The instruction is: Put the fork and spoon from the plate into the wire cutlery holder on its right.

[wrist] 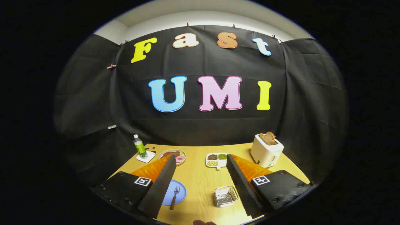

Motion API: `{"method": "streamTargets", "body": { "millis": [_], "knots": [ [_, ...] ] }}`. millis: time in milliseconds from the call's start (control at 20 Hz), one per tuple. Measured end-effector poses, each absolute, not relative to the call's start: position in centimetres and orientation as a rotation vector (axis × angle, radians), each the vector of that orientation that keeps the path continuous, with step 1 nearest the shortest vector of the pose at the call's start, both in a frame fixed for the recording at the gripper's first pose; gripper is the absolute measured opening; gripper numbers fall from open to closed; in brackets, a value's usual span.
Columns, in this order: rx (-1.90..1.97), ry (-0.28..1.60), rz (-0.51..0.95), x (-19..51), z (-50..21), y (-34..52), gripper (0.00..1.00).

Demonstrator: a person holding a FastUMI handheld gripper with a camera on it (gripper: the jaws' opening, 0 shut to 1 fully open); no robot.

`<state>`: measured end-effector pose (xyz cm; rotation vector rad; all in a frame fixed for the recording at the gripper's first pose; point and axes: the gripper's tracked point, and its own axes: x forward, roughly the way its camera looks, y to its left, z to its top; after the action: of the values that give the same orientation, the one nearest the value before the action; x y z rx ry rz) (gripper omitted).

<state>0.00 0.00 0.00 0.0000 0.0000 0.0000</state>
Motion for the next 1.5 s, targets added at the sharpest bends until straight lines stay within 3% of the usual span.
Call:
{"method": "streamTargets", "body": {
  "millis": [1100, 1500],
  "knots": [
    [0.037, 0.037, 0.035, 1.3, -1.5, 0.0, 1.0],
    [-0.032, 0.232, 0.143, 4.5, -8.5, 5.5, 1.0]
  ]
}}
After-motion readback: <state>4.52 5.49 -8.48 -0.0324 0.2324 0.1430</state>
